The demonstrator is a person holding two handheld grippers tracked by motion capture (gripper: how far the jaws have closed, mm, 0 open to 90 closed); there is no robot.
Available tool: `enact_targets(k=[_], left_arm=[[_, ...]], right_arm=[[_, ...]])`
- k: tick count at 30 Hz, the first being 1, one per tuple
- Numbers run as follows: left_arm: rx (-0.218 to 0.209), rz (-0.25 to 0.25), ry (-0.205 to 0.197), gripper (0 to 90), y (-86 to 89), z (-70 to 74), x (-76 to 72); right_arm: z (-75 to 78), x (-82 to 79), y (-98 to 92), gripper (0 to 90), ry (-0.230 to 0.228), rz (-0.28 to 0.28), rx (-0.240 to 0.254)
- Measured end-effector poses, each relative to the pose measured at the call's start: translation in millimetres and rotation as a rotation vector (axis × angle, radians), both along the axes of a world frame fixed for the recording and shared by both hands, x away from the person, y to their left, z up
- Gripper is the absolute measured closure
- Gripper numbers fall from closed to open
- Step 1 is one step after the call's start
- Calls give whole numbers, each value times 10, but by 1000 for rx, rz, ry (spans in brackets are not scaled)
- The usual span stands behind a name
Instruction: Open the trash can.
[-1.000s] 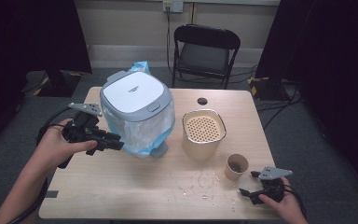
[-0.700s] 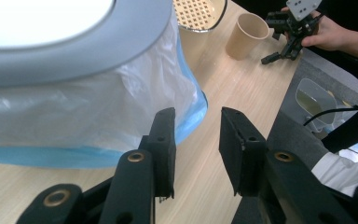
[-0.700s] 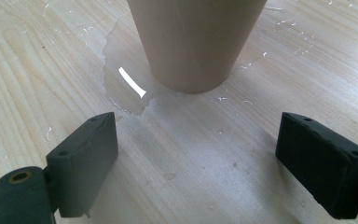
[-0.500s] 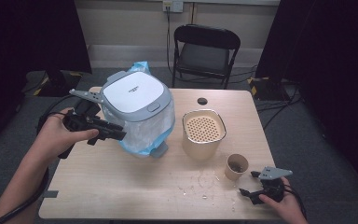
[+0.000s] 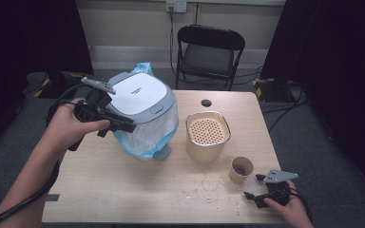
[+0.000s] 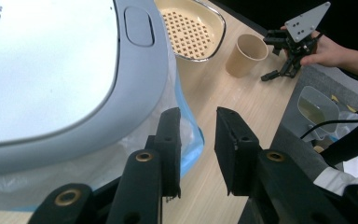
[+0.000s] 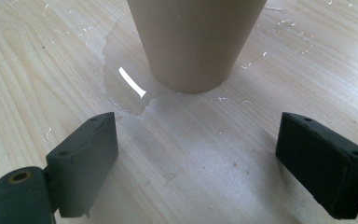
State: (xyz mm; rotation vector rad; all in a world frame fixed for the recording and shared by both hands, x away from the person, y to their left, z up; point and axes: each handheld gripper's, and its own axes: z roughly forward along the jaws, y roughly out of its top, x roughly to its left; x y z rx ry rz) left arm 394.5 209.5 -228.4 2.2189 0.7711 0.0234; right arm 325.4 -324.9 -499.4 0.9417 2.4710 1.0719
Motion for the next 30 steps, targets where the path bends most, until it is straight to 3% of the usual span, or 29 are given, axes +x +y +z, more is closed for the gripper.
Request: enact_targets(k=[5,13,19,30], left_arm=[[-14,9,5,739,-54,5,64],[4,48,-18,778,-184,29,172],[0,57,-5,802,-267,1,228],[4,88,-42,855,-519,-49,415]], right_arm=[[-1,1,0,121,-1,1,0],[-1,1,0,121,-2,1,1],[-1,2,0,121,-2,1,0],[-1,2,0,121,-2,1,0]])
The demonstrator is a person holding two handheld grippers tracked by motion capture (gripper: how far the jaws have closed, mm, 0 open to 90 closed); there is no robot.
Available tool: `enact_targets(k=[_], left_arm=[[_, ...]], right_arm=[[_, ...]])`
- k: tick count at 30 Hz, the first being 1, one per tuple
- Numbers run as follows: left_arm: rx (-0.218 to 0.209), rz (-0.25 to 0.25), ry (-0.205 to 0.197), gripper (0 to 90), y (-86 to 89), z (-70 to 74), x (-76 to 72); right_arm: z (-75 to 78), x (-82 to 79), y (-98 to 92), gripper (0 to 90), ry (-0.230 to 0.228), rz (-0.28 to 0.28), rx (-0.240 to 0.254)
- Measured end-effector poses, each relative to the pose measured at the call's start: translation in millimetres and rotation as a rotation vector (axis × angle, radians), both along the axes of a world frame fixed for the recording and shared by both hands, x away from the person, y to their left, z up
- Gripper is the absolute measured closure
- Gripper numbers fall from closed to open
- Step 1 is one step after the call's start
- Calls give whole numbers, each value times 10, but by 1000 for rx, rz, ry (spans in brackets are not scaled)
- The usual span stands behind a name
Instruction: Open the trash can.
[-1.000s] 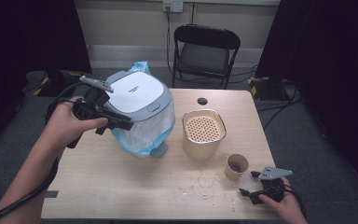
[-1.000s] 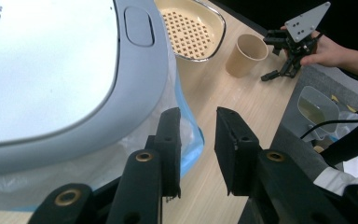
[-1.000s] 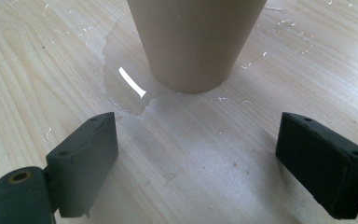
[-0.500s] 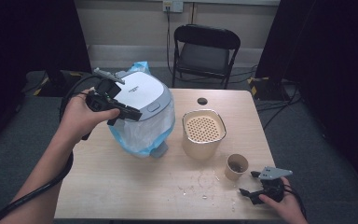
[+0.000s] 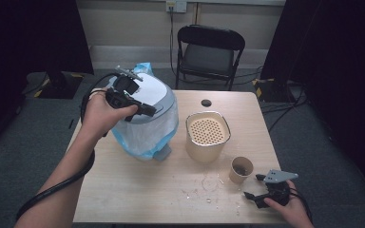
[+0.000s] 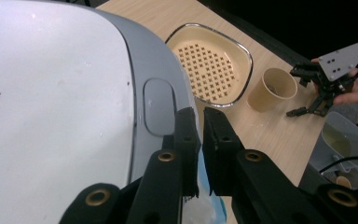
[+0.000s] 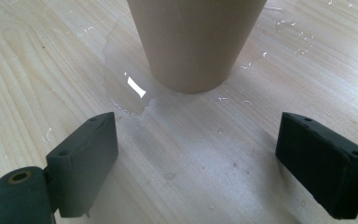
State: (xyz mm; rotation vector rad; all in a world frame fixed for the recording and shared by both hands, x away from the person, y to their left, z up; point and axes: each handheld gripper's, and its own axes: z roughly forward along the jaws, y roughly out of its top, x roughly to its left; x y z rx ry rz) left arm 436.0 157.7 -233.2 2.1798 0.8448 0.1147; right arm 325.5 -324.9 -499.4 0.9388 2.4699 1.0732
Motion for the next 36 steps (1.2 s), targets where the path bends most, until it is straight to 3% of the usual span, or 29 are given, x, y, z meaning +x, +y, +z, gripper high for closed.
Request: enact_targets(k=[3,11,15,22,36], left_arm=[[-9,13,0,869,-44,-16,38],[14,36,-8,900,-121,-36,97],[51,44,-25,900,-152,-34,114],[73,64,-37,900,-176,-45,133],[72,76,-27,900,-194,-58,127]], right_arm=[[0,-1,1,121,1,-1,0],[-1,-1,1,121,0,-1,0],[0,-1,1,121,0,-1,0],[0,-1,1,121,0,-1,0],[1,-11,3,121,2,-7,-1]])
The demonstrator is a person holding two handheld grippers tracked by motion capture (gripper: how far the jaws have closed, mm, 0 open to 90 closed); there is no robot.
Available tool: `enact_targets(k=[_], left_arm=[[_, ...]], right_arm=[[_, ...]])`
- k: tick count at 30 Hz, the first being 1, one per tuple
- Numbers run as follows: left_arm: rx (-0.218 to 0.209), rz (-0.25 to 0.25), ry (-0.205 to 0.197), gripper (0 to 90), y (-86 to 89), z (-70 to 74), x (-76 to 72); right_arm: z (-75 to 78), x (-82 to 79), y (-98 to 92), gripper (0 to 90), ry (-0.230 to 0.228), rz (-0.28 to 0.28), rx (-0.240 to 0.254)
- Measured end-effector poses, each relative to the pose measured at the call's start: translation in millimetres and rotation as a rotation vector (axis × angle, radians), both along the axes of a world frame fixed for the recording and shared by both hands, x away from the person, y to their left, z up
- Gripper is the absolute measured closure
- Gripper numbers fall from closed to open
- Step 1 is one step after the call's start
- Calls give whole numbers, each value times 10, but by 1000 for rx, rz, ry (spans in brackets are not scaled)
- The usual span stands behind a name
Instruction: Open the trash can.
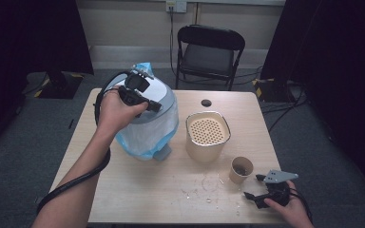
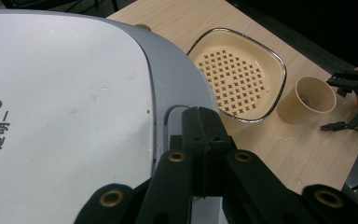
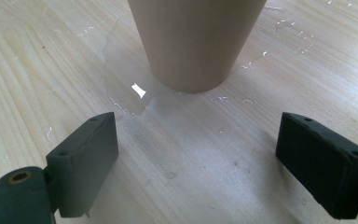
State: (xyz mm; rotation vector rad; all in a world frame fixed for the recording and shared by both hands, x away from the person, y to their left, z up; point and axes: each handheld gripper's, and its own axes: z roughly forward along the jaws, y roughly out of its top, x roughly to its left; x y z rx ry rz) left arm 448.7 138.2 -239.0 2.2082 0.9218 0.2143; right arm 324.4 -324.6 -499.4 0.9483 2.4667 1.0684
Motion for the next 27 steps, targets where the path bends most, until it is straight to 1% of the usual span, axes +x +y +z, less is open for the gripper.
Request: enact_targets(k=[7,8,9,12,13,15,16,17,19,21,22,23,25,27], left_arm=[[-8,4,9,900,-6,-13,1],[-10,4,0,900,-14,-9,-4],[-10,4,0,900,-14,-9,-4],[0,-10,6,900,-30,1,-11],[7,-10,-2,900,-37,4,-21],[-3,-31,0,900,-50,11,-45],[-19,-56,6,888,-62,27,-77],[-19,-56,6,876,-62,27,-77],[-40,-76,15,864,-80,39,-113],[-32,-86,17,838,-107,44,-149],[-50,-107,28,807,-118,46,-174],[-50,-107,28,792,-118,46,-174],[-77,-123,43,759,-139,20,-205],[-81,-123,49,731,-151,-10,-216]], right_arm=[[1,-4,1,121,2,-2,0],[1,-5,1,121,2,-2,0],[1,-5,1,121,2,-2,0],[-1,-5,1,121,1,0,2],[-1,-5,1,121,1,0,2],[-1,-5,1,120,1,1,2],[0,-6,1,120,2,-1,2],[0,-6,1,120,2,-1,2],[0,-6,1,121,3,0,2],[-1,-5,1,120,1,1,2],[-1,-6,1,120,2,0,2],[-1,-6,1,120,2,0,2],[-1,-6,1,120,1,0,2],[-1,-6,1,120,2,0,2]])
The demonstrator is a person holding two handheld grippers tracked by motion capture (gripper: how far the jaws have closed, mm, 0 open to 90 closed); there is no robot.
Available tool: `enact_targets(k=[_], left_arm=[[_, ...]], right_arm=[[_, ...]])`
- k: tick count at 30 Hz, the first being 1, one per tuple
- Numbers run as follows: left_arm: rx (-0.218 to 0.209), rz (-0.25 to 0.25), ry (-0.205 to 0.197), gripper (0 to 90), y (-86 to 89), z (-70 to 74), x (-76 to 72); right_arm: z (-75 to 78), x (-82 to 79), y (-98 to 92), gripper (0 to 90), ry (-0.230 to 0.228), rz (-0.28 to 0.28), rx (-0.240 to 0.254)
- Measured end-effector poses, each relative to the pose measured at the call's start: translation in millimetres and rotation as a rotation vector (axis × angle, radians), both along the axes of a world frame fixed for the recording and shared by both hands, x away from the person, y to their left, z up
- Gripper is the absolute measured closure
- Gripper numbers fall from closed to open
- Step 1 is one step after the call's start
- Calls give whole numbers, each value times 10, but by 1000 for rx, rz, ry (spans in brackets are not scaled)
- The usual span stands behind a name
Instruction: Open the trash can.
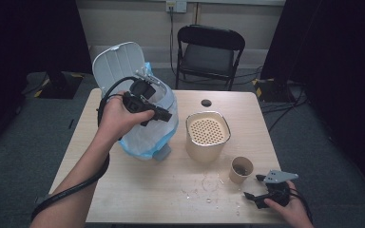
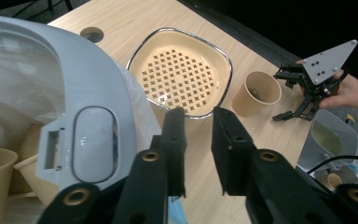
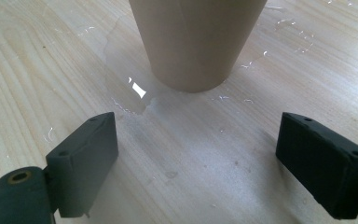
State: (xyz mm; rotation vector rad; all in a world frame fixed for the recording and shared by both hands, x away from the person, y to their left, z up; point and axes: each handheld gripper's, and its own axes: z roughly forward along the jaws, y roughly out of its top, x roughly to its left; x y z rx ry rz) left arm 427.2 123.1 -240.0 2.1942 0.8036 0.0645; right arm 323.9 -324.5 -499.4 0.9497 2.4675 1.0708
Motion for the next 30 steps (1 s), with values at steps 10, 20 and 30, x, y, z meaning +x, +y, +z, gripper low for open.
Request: enact_targets(k=[10,20,30], left_arm=[[-23,-50,-2,517,-78,-137,-48],[-59,-80,-5,329,-206,-301,-104],[-73,-121,4,227,-318,-444,-155]], right_arm=[[0,0,0,120,0,0,0],[1,0,-1,120,1,1,-1],[0,-1,4,117,0,-1,-1]])
